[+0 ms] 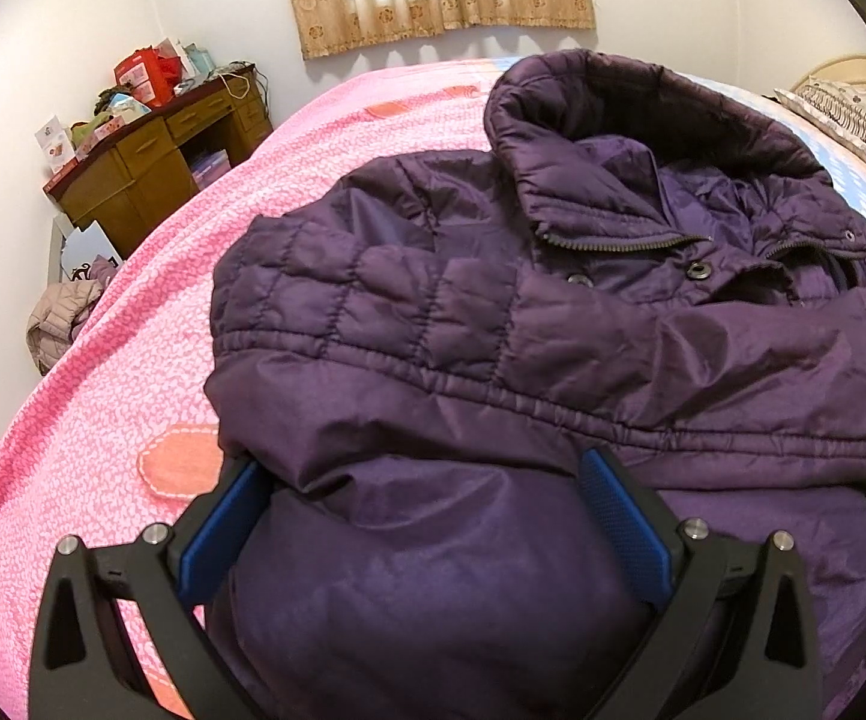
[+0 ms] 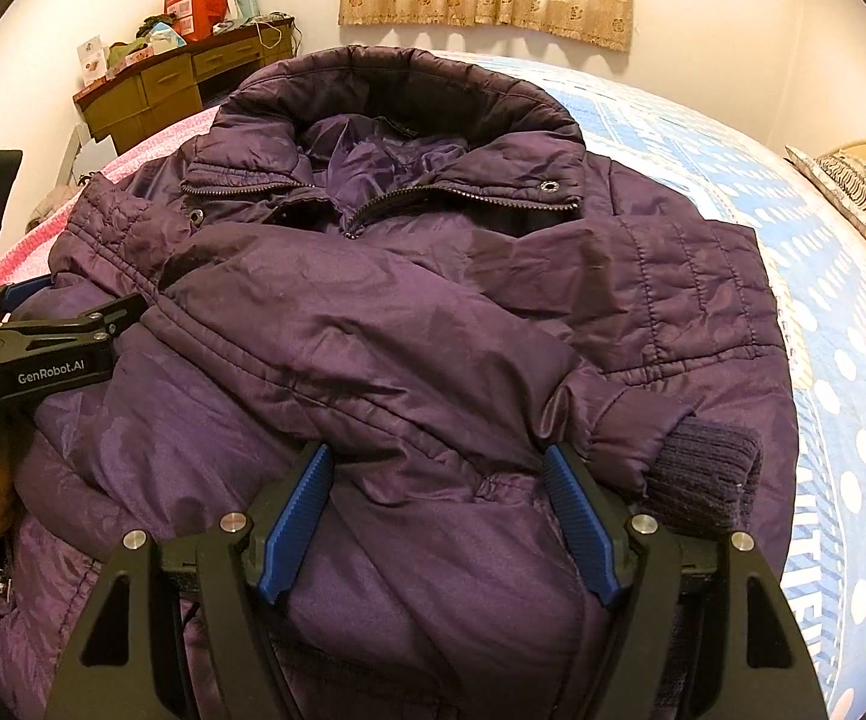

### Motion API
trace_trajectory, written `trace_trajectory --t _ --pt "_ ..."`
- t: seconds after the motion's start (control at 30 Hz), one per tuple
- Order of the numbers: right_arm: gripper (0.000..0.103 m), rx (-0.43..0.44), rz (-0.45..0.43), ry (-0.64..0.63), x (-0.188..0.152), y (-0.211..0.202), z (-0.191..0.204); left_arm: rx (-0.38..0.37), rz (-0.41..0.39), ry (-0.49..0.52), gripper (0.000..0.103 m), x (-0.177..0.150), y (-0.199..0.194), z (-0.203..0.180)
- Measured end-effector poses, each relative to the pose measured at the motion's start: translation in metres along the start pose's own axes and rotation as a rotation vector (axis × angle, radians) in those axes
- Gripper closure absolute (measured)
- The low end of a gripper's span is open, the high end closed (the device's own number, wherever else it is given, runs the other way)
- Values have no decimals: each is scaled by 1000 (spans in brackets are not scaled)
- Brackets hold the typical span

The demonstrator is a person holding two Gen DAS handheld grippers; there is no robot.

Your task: Fold large clothes

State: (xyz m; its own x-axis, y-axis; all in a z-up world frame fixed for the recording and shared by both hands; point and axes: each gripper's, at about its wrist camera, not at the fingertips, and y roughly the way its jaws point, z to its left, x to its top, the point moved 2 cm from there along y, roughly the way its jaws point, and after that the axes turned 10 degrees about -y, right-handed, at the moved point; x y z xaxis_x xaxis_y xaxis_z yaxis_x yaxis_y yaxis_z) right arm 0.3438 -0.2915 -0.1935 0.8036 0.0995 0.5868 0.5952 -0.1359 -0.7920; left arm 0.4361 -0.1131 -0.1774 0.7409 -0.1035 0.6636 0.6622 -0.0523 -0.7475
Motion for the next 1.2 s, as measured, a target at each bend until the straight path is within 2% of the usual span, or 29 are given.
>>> trace_trajectory --t 0.87,0.93,1.0,1.03,1.1,1.2 --pt "29 -18 1 -10 2 -2 2 3 -2 -2 0 1 -1 0" --pt "29 -4 -2 -5 5 -13 -2 -5 -4 -19 0 3 -8 4" --pt "29 36 -68 25 7 -35 -8 3 -27 -4 0 4 -24 3" --pt "29 25 -122 46 9 -51 -15 -2 -48 4 0 4 -35 1" --pt "29 12 -165 62 10 -63 -26 -34 -103 14 0 6 -58 -7" --pt "29 52 -135 70 10 -48 -40 -105 -111 45 0 8 -73 -32"
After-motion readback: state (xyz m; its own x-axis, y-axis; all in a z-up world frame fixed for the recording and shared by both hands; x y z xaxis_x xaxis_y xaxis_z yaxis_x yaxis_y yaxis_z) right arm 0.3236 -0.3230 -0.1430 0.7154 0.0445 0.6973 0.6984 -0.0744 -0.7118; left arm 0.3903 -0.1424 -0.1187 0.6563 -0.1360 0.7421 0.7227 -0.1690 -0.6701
